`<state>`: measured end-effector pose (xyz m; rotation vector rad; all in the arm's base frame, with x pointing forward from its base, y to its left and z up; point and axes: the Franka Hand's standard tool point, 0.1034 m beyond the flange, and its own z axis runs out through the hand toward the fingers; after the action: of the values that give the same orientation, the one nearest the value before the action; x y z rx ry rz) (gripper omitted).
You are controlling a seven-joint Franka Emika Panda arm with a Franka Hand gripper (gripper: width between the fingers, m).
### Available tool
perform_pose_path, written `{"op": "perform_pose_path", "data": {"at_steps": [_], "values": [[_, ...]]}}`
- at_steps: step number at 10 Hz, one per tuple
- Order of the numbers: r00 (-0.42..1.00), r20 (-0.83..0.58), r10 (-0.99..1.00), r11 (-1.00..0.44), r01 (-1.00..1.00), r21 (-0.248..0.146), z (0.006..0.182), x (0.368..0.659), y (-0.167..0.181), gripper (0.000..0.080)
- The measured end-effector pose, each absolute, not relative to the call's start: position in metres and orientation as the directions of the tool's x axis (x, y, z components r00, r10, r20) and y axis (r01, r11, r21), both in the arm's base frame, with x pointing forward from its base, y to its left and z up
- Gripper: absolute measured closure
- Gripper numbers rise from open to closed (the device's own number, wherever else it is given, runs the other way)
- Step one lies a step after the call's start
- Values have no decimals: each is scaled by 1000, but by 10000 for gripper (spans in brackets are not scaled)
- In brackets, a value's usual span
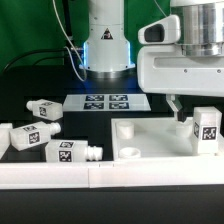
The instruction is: Assemble one leg
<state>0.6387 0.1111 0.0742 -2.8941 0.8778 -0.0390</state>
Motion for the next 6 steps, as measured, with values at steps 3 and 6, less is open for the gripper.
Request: {"op": "perform_pose_path", "data": {"at_steps": [3, 6], "values": [[942, 79, -325, -942, -316, -111, 75, 645, 111, 150], [890, 64, -451, -889, -441, -120, 75, 646, 110, 389]]}}
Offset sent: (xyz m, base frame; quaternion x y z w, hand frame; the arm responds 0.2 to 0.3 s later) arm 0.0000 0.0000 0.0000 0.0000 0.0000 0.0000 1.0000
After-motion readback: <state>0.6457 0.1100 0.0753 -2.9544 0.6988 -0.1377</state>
